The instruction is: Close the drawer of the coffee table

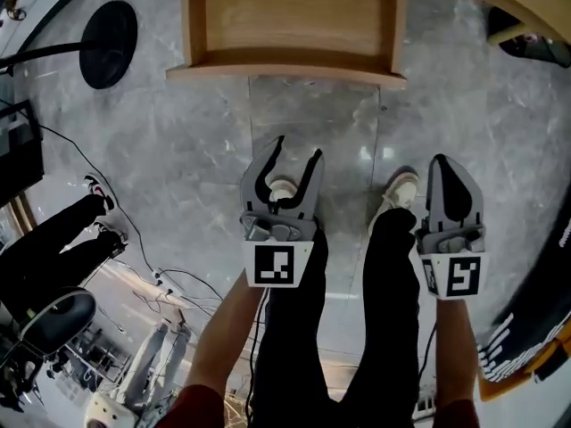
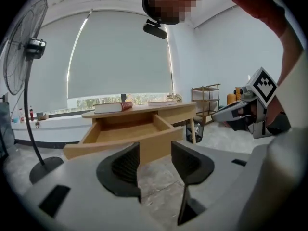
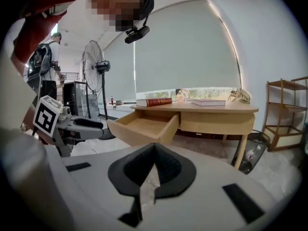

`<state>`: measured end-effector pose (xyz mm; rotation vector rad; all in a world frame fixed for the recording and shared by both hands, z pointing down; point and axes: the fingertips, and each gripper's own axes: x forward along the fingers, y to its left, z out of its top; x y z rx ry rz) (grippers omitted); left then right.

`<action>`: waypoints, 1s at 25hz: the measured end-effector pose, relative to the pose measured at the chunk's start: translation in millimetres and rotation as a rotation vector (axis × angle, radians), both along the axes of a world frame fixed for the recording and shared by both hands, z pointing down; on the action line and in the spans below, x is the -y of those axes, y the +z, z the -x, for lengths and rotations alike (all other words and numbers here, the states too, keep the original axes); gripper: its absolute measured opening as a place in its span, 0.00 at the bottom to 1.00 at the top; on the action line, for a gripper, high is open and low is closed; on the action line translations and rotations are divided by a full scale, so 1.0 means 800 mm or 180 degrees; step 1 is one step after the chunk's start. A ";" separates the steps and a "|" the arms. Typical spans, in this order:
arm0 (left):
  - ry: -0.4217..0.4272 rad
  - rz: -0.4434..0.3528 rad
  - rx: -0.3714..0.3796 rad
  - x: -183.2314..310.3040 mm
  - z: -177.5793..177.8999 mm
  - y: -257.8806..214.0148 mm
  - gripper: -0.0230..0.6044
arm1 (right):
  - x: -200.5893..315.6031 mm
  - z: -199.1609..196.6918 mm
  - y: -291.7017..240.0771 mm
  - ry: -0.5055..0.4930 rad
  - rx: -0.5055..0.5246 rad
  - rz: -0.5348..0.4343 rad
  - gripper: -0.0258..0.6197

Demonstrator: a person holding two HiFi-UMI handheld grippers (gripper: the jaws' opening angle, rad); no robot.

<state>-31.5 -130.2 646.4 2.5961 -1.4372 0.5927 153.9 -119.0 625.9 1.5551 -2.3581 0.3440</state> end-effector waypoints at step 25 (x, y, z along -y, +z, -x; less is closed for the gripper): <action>-0.0361 -0.1060 -0.0483 0.106 0.039 0.211 0.36 | 0.098 0.042 0.270 -0.0515 -0.0357 -0.0919 0.03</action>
